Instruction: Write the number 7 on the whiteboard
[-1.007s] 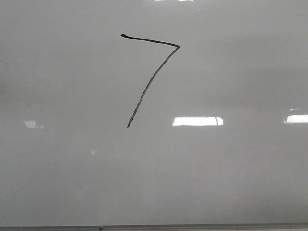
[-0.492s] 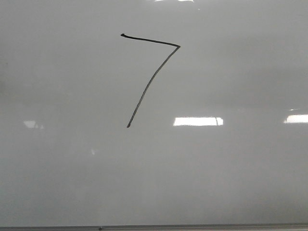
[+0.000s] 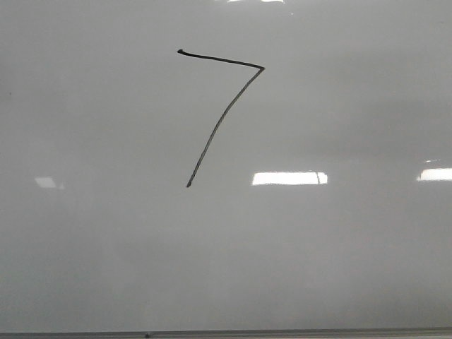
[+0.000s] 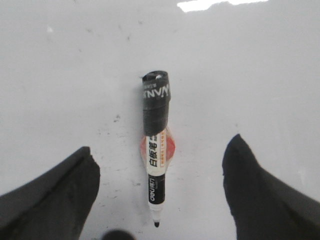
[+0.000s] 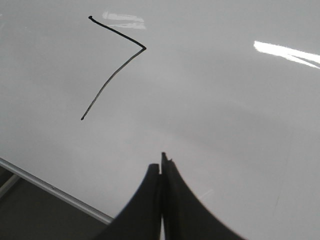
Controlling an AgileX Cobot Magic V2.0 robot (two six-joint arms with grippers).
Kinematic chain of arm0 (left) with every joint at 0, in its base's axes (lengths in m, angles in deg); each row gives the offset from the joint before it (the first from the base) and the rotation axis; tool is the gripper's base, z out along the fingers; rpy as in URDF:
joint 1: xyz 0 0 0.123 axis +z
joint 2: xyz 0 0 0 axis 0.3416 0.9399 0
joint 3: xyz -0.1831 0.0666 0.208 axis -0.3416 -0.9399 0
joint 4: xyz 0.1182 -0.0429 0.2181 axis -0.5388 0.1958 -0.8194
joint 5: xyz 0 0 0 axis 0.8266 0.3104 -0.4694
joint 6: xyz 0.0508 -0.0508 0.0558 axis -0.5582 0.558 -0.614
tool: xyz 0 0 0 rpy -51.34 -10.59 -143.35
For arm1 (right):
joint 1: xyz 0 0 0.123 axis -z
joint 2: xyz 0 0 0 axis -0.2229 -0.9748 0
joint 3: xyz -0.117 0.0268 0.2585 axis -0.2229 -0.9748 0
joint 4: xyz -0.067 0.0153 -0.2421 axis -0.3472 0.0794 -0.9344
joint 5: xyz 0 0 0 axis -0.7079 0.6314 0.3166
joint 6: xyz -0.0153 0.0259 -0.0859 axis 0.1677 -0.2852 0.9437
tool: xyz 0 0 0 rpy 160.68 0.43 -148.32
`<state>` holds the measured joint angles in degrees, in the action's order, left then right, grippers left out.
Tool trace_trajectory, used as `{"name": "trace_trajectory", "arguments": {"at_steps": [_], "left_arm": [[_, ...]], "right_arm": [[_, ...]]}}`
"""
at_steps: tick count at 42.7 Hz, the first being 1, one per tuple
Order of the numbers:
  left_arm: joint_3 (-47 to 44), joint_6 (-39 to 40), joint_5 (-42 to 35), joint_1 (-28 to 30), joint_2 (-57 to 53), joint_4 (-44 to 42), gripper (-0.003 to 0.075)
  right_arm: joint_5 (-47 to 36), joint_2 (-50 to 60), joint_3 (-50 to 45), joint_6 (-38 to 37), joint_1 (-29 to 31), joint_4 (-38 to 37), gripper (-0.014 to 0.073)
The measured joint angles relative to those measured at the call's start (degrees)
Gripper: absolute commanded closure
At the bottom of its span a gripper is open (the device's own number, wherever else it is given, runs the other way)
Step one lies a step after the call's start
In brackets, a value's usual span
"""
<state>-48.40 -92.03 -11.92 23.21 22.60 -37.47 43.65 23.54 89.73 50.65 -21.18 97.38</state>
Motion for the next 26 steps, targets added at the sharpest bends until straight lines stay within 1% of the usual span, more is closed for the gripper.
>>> {"name": "trace_trajectory", "arguments": {"at_steps": [2,10,16,21,26], "left_arm": [[-0.8,0.0,1.3,0.0,-3.7,0.0,0.0349],[-5.5,0.0,4.9,0.0,-16.6,0.0,0.0588],[-8.4,0.0,6.2,0.0,-25.6,0.0,0.0734],[-8.7,0.0,6.4,0.0,-30.9,0.0,0.0741],[-8.7,0.0,6.4,0.0,-33.9,0.0,0.0741]], "right_arm": [[0.0,0.0,0.0,0.0,0.0,0.0,0.0662],[0.1,0.0,0.0,0.0,0.0,0.0,0.0662],[0.1,0.0,0.0,0.0,0.0,0.0,0.0662],[0.1,0.0,0.0,0.0,0.0,0.0,0.0662],[0.1,0.0,0.0,0.0,0.0,0.0,0.0662]]}}
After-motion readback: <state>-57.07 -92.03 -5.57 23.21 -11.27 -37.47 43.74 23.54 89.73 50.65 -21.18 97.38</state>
